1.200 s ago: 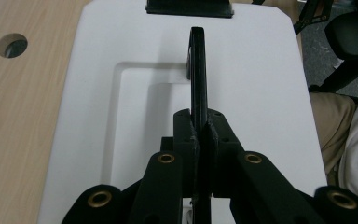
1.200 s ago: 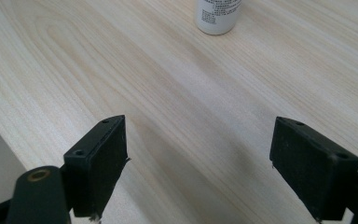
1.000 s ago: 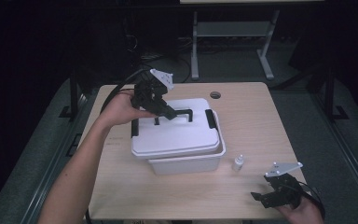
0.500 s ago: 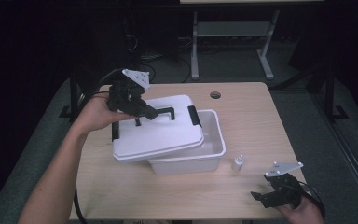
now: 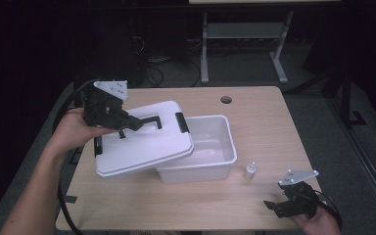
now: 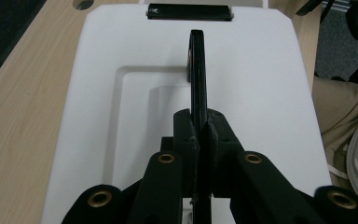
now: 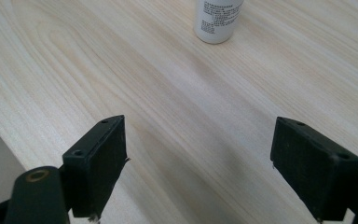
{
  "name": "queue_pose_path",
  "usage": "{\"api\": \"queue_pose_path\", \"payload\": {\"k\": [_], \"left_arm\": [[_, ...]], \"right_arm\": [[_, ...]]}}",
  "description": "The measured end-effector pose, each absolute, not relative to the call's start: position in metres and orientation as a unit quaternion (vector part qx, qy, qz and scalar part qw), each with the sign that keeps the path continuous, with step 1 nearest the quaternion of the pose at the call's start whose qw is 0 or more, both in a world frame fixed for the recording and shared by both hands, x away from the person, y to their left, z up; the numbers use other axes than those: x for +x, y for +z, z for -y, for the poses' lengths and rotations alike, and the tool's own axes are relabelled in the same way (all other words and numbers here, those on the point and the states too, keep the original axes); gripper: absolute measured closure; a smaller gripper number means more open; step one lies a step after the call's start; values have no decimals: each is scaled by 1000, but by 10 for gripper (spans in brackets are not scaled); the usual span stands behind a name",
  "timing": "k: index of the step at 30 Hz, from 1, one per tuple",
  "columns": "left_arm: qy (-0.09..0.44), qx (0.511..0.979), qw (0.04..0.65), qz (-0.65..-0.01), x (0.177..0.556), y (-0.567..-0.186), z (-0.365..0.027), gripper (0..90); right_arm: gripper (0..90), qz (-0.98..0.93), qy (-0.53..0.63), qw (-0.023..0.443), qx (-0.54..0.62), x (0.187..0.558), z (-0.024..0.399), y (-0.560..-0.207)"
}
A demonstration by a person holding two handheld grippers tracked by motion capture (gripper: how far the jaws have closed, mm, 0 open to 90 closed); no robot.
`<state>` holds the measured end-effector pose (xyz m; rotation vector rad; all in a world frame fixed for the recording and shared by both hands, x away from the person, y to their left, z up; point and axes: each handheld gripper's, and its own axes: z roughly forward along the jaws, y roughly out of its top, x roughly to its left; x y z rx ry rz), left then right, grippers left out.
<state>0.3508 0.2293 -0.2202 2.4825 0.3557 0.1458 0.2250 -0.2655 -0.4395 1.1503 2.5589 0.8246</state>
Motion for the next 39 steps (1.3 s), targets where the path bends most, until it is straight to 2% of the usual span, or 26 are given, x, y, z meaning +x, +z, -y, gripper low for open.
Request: {"api": "queue_pose_path", "payload": {"k": [28, 39], "left_arm": [[84, 920, 324, -205, 308, -242, -326, 841], [84, 915, 323, -227, 300, -259, -350, 841]], "right_arm": [[178, -874, 268, 125, 385, 223, 263, -436], [178, -875, 265, 128, 386, 223, 261, -435]]}}
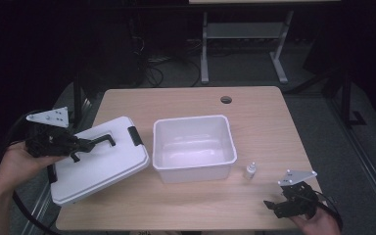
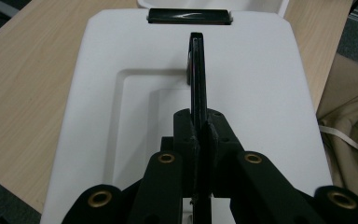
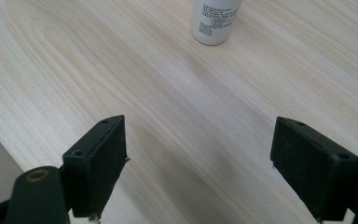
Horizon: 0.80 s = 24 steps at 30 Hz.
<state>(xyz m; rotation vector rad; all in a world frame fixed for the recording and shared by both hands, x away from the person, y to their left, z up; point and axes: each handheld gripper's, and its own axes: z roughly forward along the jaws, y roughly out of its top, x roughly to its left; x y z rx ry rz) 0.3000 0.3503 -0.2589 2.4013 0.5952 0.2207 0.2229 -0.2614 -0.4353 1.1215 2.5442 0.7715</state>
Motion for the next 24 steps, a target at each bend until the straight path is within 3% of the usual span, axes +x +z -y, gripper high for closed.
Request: {"api": "queue_pose_path", "payload": {"k": [24], "left_arm": [[57, 914, 308, -259, 303, -321, -363, 840]], "right_arm": [[178, -878, 258, 128, 383, 223, 260, -437]]}}
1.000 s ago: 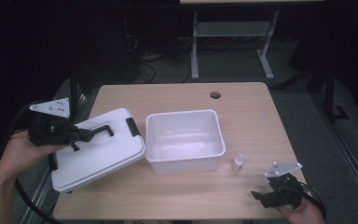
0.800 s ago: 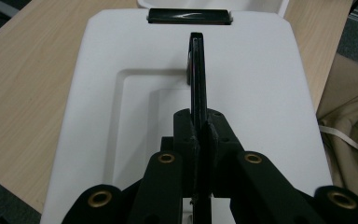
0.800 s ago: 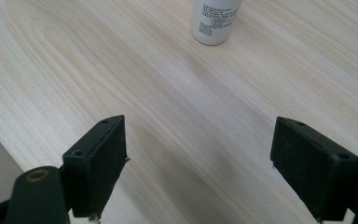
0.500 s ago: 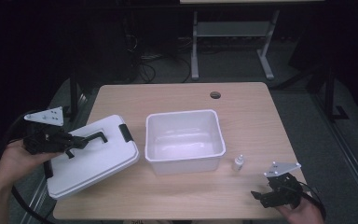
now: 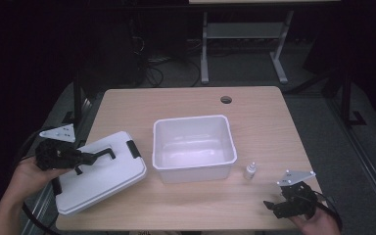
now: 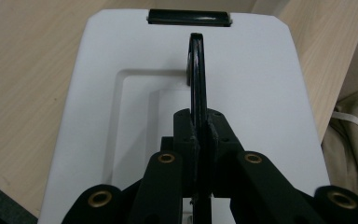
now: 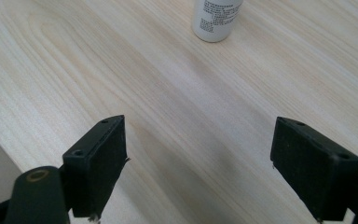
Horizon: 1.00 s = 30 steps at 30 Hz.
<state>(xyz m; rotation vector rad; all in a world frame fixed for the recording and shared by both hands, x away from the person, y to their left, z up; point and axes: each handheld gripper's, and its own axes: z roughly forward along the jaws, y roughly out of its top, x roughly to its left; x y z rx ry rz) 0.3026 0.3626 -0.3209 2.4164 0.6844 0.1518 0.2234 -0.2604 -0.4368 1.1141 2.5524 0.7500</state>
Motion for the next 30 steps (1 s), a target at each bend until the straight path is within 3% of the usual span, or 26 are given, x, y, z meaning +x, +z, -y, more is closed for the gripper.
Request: {"api": "queue_pose_path", "payload": {"k": [30], "left_arm": [[39, 915, 293, -275, 314, -382, -353, 840]], "right_arm": [[178, -881, 251, 124, 382, 224, 259, -440]]}}
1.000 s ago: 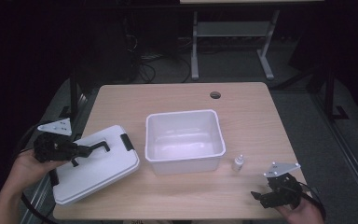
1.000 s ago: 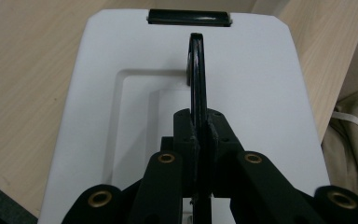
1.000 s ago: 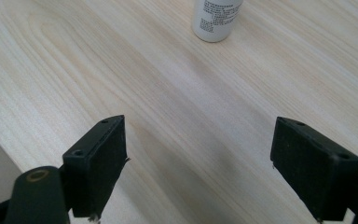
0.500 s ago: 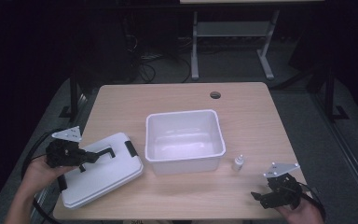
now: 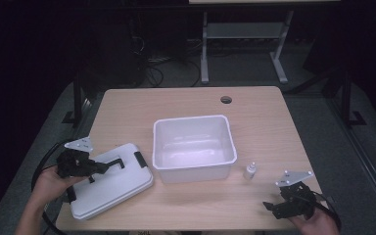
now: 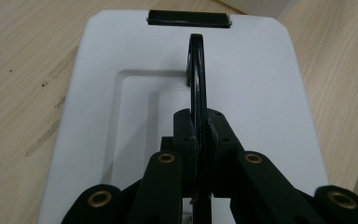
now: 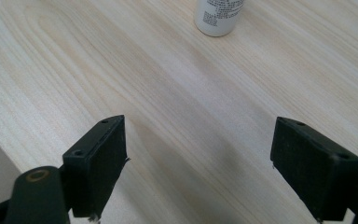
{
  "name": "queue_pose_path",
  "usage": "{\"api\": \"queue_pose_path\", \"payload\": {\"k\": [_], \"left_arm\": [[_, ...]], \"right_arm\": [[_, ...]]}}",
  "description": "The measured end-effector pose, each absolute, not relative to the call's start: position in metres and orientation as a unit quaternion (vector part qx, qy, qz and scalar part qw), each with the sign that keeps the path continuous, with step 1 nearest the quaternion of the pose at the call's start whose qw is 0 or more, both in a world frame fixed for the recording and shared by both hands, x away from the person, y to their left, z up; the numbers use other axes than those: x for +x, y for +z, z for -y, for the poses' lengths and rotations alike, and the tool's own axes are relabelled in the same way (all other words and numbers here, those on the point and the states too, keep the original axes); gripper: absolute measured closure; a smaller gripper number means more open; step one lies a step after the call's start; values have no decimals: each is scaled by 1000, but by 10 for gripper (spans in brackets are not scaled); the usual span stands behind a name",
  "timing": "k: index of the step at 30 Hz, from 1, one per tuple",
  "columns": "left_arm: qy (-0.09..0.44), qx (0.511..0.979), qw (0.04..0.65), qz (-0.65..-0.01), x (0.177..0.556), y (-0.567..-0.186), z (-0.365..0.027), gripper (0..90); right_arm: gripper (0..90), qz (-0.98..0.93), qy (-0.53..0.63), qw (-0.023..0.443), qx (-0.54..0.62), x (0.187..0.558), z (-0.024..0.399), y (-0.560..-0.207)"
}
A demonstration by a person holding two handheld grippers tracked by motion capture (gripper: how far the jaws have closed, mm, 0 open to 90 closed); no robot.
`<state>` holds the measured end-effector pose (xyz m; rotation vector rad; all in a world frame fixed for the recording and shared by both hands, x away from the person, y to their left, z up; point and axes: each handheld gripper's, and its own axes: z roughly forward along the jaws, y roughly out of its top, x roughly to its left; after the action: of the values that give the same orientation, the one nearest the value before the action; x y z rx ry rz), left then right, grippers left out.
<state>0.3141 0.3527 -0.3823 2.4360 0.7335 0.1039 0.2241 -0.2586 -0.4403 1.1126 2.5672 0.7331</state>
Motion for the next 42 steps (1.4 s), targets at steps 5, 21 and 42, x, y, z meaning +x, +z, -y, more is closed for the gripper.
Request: {"api": "queue_pose_path", "payload": {"k": [5, 21, 42], "left_arm": [[36, 917, 286, -277, 316, -388, -350, 840], [33, 919, 277, -277, 316, -398, -349, 838], [45, 916, 294, -271, 308, -392, -349, 754]], "right_arm": [[178, -881, 251, 124, 382, 224, 258, -440], [178, -881, 250, 121, 383, 224, 259, -441], [166, -880, 244, 114, 391, 226, 259, -445]]}}
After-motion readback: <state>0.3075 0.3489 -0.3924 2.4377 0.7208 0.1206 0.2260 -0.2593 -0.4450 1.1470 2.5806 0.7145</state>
